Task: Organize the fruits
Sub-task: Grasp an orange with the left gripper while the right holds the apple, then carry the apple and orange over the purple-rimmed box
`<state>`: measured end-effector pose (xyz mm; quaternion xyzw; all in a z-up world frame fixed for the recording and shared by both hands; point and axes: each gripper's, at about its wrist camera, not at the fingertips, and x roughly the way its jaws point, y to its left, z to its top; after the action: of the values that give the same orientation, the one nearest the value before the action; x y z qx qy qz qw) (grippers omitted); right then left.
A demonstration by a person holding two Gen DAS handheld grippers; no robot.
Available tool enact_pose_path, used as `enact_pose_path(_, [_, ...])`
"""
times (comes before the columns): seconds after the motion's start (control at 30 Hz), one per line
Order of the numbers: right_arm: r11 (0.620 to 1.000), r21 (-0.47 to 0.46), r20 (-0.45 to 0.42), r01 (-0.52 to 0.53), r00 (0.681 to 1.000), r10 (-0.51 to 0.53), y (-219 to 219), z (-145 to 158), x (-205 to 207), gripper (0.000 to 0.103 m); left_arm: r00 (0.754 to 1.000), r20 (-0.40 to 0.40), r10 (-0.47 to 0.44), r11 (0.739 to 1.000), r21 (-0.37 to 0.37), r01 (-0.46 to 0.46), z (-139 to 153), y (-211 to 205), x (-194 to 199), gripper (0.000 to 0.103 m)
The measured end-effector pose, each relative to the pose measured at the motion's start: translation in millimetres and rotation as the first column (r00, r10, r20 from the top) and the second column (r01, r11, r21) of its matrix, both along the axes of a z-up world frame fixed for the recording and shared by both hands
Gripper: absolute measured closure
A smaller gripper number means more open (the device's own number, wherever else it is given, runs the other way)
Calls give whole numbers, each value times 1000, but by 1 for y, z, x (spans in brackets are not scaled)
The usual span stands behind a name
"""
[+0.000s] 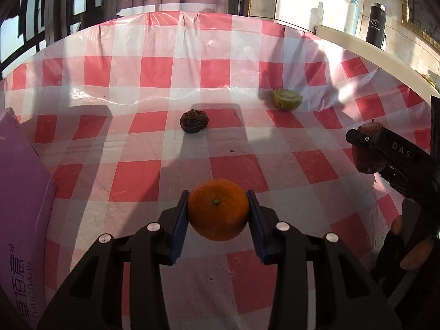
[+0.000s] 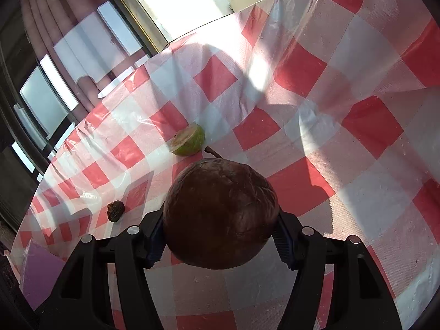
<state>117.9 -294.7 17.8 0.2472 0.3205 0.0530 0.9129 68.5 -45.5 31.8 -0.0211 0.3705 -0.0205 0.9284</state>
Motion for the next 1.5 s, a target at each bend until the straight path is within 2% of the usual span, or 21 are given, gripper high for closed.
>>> enact_pose_path(0.07, [1000,-1,2,-3,1000,3,1,0,0,39,999,6,32,999,-20,-32,-5,14,-16,63])
enact_pose_path(0.13, [1000,-2,3,-3,1000,3,1,1,0,39,998,-5,60,995,-83,-61,-7,30,-25,63])
enact_pose_path(0.27, [1000,-3,-2,-1,1000,1,1,0,1,39,995,-60,81,979,-181,-90,-16,45,-14,63])
enact_pose_path(0.47, [1000,-8,-12,-1,1000,1,2,0,1,39,994,-86,71,978,-191,-86,-21,44,-9,63])
enact_pose_path(1.1, [1000,-30,-25,4,1000,-5,6,1,2,39,996,-58,64,969,-236,-76,-21,49,-12,63])
enact_pose_path(1.23, [999,-11,-43,-33,999,32,25,1,-20,39,998,-24,62,960,-273,-66,-17,54,-16,63])
enact_pose_path(1.3, [998,-18,-15,-57,998,57,43,4,-43,39,998,0,56,953,-299,-53,-15,57,-20,63])
enact_pose_path(1.37, [997,24,7,-79,997,78,58,5,-68,39,999,22,50,954,-298,-41,-11,56,-27,63])
enact_pose_path(1.43, [992,63,16,-105,994,105,72,5,-91,39,998,41,52,956,-292,-38,-8,57,-40,63])
enact_pose_path(1.5, [989,58,32,-136,990,135,85,7,-111,39,996,66,56,954,-298,-34,-5,58,-60,63])
